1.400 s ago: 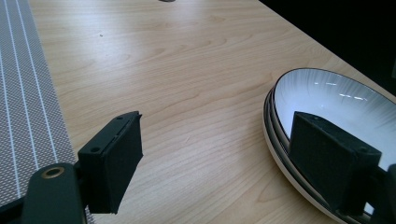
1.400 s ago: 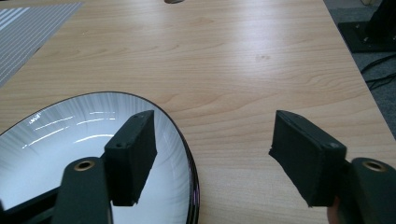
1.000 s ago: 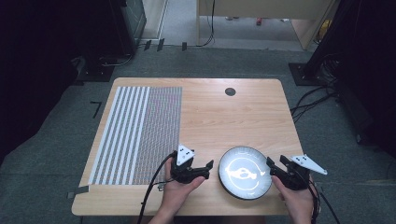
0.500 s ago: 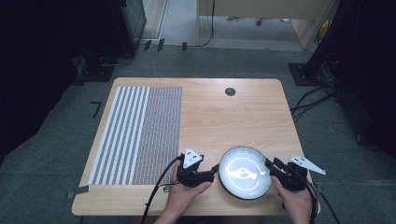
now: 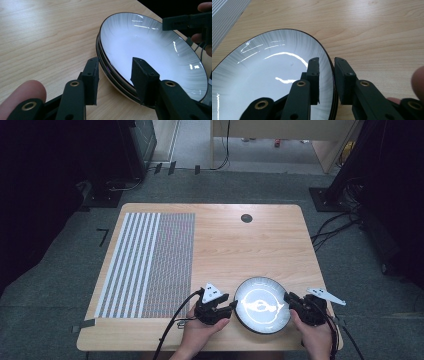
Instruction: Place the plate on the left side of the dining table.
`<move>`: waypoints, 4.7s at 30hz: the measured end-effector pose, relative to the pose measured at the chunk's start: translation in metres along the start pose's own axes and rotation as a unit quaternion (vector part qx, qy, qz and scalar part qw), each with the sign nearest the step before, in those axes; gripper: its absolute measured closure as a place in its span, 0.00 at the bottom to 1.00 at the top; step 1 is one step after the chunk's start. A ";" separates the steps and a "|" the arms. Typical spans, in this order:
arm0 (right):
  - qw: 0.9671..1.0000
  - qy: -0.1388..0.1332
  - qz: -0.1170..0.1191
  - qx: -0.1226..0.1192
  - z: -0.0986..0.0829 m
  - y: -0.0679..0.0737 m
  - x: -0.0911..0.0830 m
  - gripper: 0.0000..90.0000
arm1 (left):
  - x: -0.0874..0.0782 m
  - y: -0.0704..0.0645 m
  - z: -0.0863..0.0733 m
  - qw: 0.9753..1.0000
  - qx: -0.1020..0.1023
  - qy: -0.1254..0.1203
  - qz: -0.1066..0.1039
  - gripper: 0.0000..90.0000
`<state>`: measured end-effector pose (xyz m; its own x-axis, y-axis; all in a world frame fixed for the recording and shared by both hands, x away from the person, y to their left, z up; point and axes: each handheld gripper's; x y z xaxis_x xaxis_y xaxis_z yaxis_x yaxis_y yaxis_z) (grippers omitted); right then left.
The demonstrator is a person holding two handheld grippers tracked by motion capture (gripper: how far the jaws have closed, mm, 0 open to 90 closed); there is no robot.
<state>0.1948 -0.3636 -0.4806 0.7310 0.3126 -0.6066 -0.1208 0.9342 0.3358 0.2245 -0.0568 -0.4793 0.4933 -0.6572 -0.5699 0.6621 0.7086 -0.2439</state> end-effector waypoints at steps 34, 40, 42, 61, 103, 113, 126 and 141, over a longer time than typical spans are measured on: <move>0.999 0.009 -0.003 0.045 -0.005 -0.005 0.001 0.93 | 0.005 0.000 -0.006 0.999 -0.001 0.027 0.032 0.76; 0.998 0.000 0.004 0.068 -0.005 -0.008 0.000 0.94 | 0.005 -0.002 -0.006 0.999 0.001 0.025 0.034 0.79; 0.997 -0.001 0.006 0.073 -0.006 -0.008 0.000 0.94 | 0.005 -0.002 -0.006 0.999 0.001 0.025 0.033 0.79; 0.996 -0.026 0.016 0.080 -0.001 -0.010 -0.011 1.00 | 0.006 -0.003 -0.007 0.999 0.009 0.026 0.035 0.74; 0.989 0.012 0.079 0.121 0.000 -0.021 -0.005 0.84 | 0.014 0.003 -0.012 0.999 -0.012 0.046 0.015 0.97; 0.983 0.007 0.102 0.151 0.000 -0.028 -0.007 0.85 | 0.014 0.002 -0.013 0.999 -0.010 0.048 0.013 0.98; 0.983 0.012 0.099 0.156 0.000 -0.024 -0.001 0.85 | 0.015 0.001 -0.014 0.998 -0.006 0.053 0.019 0.99; 0.989 0.027 0.070 0.126 -0.005 -0.003 0.013 0.94 | 0.018 0.011 -0.017 0.997 -0.050 0.057 0.012 0.83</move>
<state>0.2013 -0.3615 -0.4935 0.6807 0.4515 -0.5769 -0.0422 0.8104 0.5844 0.2307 -0.0565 -0.5058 0.4377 -0.6097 -0.6608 0.5886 0.7499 -0.3020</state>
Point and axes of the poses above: each handheld gripper's, and its own axes: x roughly forward along the jaws, z roughly out of its top, y roughly to its left, and after that the axes turned 4 degrees about z, right-handed
